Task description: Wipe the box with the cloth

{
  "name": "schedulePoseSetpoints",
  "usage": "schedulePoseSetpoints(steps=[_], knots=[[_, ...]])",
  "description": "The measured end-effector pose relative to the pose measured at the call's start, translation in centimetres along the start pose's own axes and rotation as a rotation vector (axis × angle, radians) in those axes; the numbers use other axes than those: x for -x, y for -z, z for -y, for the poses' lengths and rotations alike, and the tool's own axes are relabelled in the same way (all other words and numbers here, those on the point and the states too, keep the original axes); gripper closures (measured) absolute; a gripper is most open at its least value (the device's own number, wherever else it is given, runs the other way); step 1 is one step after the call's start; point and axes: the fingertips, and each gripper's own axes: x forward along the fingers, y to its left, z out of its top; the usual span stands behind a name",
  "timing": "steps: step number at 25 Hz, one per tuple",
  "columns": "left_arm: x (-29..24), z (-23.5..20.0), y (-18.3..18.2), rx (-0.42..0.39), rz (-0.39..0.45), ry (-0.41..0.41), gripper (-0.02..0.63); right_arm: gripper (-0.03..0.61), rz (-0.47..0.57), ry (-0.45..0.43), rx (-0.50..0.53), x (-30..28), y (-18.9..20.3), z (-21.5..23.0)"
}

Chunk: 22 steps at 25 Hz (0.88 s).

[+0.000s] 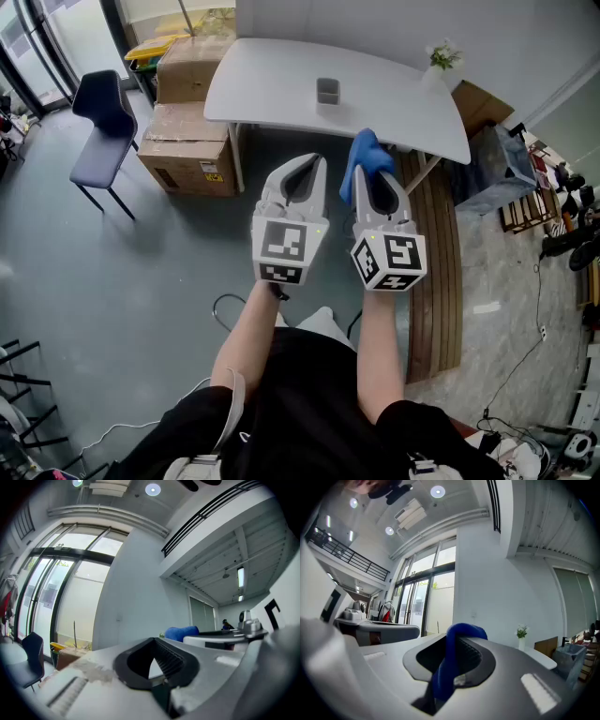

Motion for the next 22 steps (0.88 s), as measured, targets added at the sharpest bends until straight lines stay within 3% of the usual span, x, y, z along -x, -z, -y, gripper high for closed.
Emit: schedulePoseSetpoints(steps=[9, 15, 22], knots=[[-0.8, -0.8, 0.4, 0.011, -0.007, 0.001, 0.614, 0.525, 0.001, 0.030, -0.015, -0.9, -0.2, 1.0], [-0.9, -3.0, 0.6, 0.105, -0.042, -0.041, 0.614, 0.525, 0.000, 0.058, -0.016, -0.9, 0.0, 1.8], [-2.1, -3.7, 0.7, 0.084, -0.048, -0.038, 0.614, 0.525, 0.019, 0.072, -0.028, -2.2, -1.2, 3.1]])
